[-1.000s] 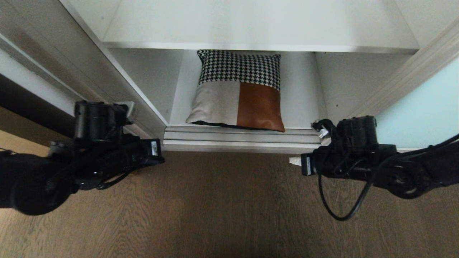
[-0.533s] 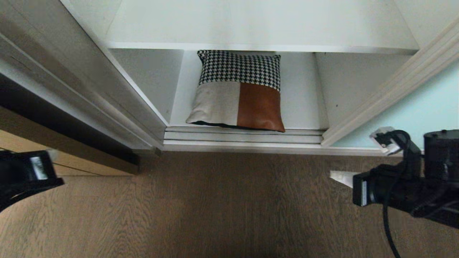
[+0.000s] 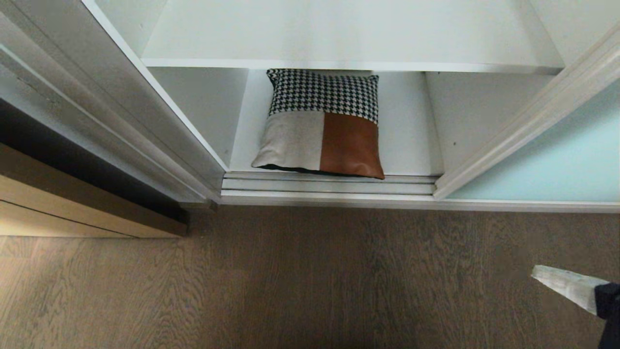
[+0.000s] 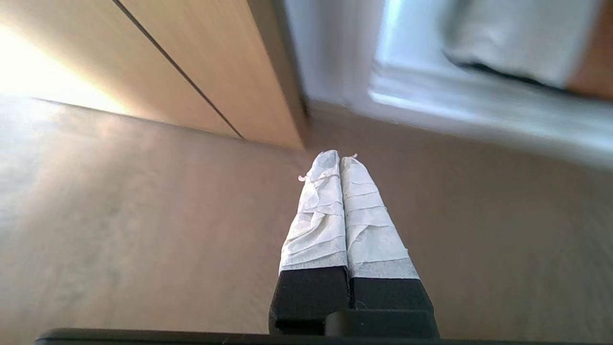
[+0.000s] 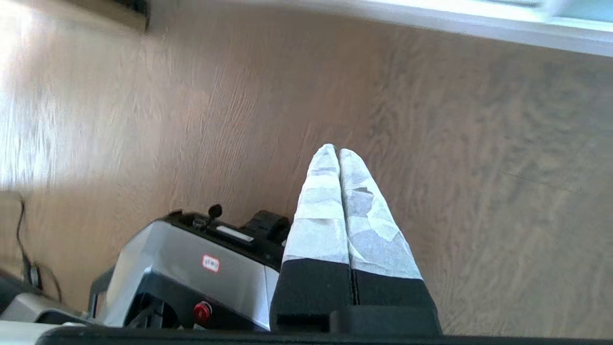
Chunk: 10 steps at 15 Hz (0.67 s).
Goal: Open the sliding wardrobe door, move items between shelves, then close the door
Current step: Close the door
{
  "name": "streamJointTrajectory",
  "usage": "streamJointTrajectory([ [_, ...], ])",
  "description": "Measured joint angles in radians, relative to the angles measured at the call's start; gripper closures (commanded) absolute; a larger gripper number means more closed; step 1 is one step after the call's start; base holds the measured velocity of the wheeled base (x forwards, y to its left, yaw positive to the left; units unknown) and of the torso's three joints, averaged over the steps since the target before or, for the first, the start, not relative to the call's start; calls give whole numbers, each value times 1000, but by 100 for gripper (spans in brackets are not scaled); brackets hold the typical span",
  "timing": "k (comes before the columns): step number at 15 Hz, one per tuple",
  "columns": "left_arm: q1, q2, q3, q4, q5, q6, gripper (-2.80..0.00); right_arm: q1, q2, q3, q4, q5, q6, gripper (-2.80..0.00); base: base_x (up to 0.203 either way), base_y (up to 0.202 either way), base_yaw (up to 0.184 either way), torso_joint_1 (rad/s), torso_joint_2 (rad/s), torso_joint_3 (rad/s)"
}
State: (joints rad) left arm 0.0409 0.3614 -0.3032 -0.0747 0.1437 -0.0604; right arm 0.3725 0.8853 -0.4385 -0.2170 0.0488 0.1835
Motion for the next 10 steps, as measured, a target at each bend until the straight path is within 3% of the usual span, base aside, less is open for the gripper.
streamJointTrajectory([
  [2,-11,-122,85,78,-49,16,0,-35,-79,19,16,34,29,0,0,0,0,0,0,0],
  [5,-21,-278,216,121,-102,101,0,-49,-161,48,17,53,32,0,0,0,0,0,0,0],
  [10,-24,-356,288,94,-137,87,0,-72,-228,95,19,80,29,0,0,0,0,0,0,0],
])
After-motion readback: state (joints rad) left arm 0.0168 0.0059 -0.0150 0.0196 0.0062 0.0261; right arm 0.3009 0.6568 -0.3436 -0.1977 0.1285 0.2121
